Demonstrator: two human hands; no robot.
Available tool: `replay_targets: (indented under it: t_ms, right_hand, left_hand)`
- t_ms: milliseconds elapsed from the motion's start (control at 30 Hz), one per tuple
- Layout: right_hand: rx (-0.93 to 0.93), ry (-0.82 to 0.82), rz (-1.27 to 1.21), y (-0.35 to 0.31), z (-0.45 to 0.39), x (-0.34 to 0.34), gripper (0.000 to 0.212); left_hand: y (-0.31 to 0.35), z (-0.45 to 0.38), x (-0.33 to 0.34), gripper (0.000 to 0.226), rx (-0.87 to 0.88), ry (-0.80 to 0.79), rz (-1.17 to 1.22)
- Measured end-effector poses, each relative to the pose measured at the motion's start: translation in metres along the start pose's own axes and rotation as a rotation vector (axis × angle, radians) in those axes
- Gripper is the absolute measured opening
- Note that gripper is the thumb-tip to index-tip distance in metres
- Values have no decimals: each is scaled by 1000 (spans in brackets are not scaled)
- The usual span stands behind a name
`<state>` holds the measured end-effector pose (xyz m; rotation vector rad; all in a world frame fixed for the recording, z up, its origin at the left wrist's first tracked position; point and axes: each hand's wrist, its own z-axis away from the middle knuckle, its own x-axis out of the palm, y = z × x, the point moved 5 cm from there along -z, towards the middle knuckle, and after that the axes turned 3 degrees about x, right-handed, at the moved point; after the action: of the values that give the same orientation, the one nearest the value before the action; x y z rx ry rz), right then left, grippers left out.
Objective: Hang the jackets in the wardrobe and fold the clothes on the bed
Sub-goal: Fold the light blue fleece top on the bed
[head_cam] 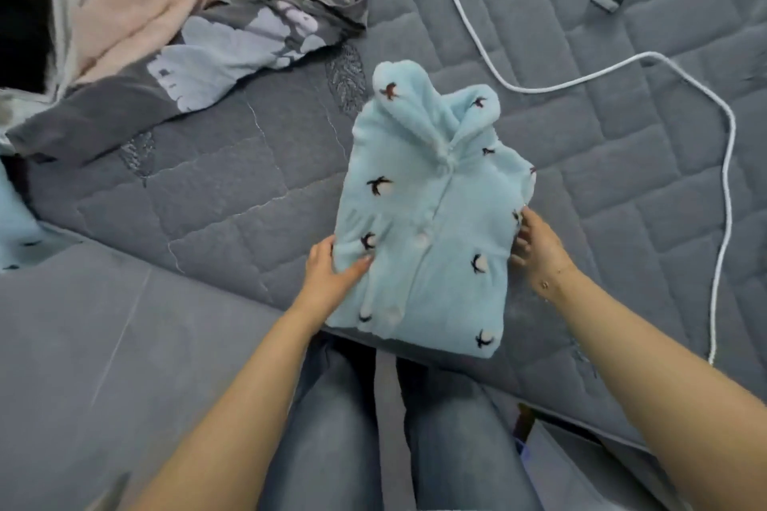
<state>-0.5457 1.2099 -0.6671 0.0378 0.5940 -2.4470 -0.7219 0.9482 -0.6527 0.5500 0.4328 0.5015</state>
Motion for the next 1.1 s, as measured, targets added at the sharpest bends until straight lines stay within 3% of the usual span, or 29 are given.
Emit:
replay_targets:
  t_ms: [133, 233, 400, 500, 567, 667, 733, 800, 867, 1000, 1100]
  right_hand:
    - [-130, 80, -12, 56, 34, 7, 46]
    - [-271, 229, 21, 84, 63, 13, 24]
    - [-304, 400, -75, 95, 72, 7, 18]
    - [-155, 292, -113, 106, 64, 9, 16]
    - [-88, 247, -163, 95, 57, 5, 8]
    - [-187, 255, -233, 49, 39, 0, 4]
    - [-269, 239, -164, 13, 22, 7, 18]
    - [-291, 225, -57, -17, 4, 19, 46]
    - [-321, 228, 34, -36, -11, 27, 57]
    - [-349, 326, 52, -30, -28, 18, 31]
    - [-317, 373, 59, -25, -30, 18, 24]
  left_hand:
    - [-14, 14, 4, 23, 3, 167, 286]
    - [-15, 27, 15, 26, 51, 107, 459]
    - [-18, 29, 19, 28, 67, 198, 354]
    - [-14, 20, 15, 38, 18, 113, 317]
    - [1, 8, 5, 45, 3, 59, 413]
    - [42, -24, -11, 40, 29, 53, 462]
    - [71, -51, -7, 41, 11, -17, 440]
    - [90, -75, 3, 44, -24, -27, 382]
    - [98, -89, 13, 32, 40, 55, 267]
    - [90, -99, 17, 18, 113, 290, 165]
    - [92, -102, 18, 14, 85, 363, 98]
